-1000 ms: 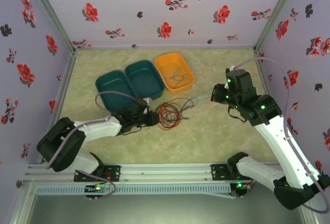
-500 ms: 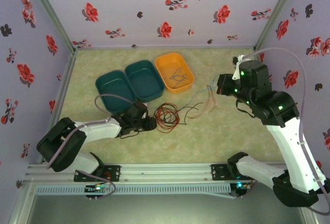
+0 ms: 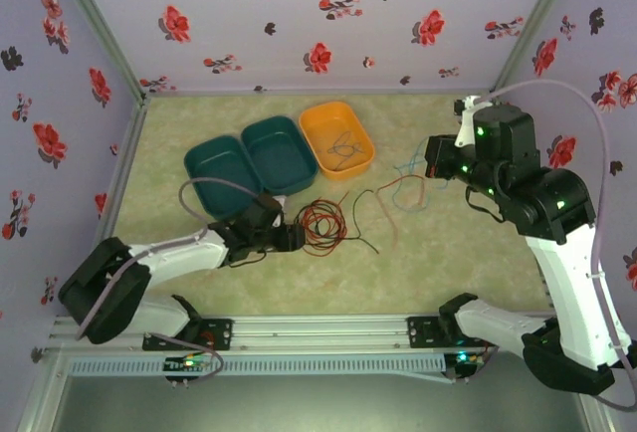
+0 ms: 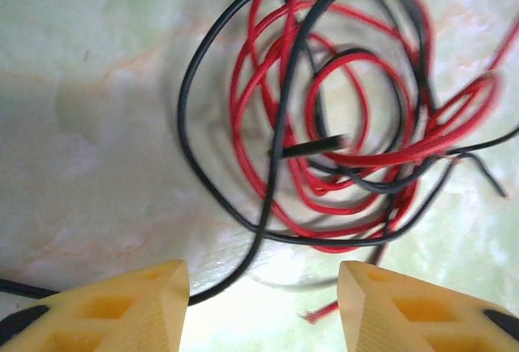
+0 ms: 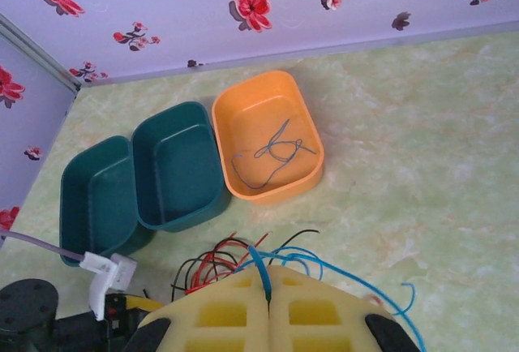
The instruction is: Untangle the cables
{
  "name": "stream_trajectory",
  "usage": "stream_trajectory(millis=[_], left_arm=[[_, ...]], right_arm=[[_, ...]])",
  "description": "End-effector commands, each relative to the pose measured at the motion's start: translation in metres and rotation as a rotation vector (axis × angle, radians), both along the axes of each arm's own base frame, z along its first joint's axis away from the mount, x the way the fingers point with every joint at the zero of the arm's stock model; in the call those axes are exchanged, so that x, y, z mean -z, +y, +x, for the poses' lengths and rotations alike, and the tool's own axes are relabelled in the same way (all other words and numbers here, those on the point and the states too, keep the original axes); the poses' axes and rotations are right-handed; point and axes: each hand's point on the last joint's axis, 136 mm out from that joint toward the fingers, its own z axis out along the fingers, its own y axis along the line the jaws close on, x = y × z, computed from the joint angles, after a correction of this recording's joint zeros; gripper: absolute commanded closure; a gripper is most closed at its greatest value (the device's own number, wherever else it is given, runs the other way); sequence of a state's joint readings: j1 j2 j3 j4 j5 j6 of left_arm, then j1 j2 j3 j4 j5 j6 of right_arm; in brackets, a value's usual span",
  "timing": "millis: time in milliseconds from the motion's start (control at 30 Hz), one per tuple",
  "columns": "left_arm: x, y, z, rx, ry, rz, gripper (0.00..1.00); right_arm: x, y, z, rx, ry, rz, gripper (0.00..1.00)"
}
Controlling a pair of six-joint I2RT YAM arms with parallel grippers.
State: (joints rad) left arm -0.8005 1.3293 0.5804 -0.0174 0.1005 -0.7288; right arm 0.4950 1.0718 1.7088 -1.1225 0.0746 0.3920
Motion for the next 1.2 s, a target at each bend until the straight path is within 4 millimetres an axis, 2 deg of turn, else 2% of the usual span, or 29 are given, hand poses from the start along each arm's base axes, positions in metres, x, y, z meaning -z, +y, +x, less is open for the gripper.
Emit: stream_trajectory(millis=[0, 200, 267, 367, 467, 633, 800, 900, 967, 1167], left_arm=[[-0.046, -0.005, 0.012, 0.053, -0.144, 0.003, 0.47], [-0.125, -0.007, 0.032, 0.147, -0.442, 0.008, 0.4], [-0.144, -0.015, 0.035, 0.198, -0.528, -0.005, 0.39], [-0.16, -0.031, 0.04, 0.279, -0.615, -0.022, 0.36], [-0.166, -0.05, 0.045, 0.338, -0.641, -0.057, 0.32], [-0.181, -0.086, 0.05, 0.416, -0.681, -0.16, 0.3], [-0.187, -0.121, 0.022, 0.63, -0.857, -0.182, 0.29], [-0.193, -0.13, 0.013, 0.657, -0.956, -0.223, 0.29], [-0.194, -0.132, 0.015, 0.648, -0.999, -0.235, 0.3], [-0.187, -0.13, 0.045, 0.544, -1.078, -0.131, 0.31]], right_arm=[[-0.004, -0.004, -0.007, -0.017, -0.011, -0.024, 1.0], [0.004, 0.004, -0.006, -0.075, -0.006, -0.039, 1.0], [0.006, 0.006, -0.005, -0.087, -0.005, -0.041, 1.0], [0.009, 0.013, -0.003, -0.112, -0.005, -0.032, 1.0], [0.009, 0.015, -0.001, -0.119, -0.009, -0.027, 1.0], [0.008, 0.015, 0.0, -0.116, -0.029, -0.016, 1.0], [0.01, 0.016, 0.004, -0.098, -0.048, 0.007, 1.0], [0.011, 0.016, 0.007, -0.092, -0.053, 0.01, 1.0], [0.011, 0.017, 0.008, -0.094, -0.057, 0.013, 1.0], [0.01, 0.021, 0.009, -0.107, -0.06, 0.025, 1.0]])
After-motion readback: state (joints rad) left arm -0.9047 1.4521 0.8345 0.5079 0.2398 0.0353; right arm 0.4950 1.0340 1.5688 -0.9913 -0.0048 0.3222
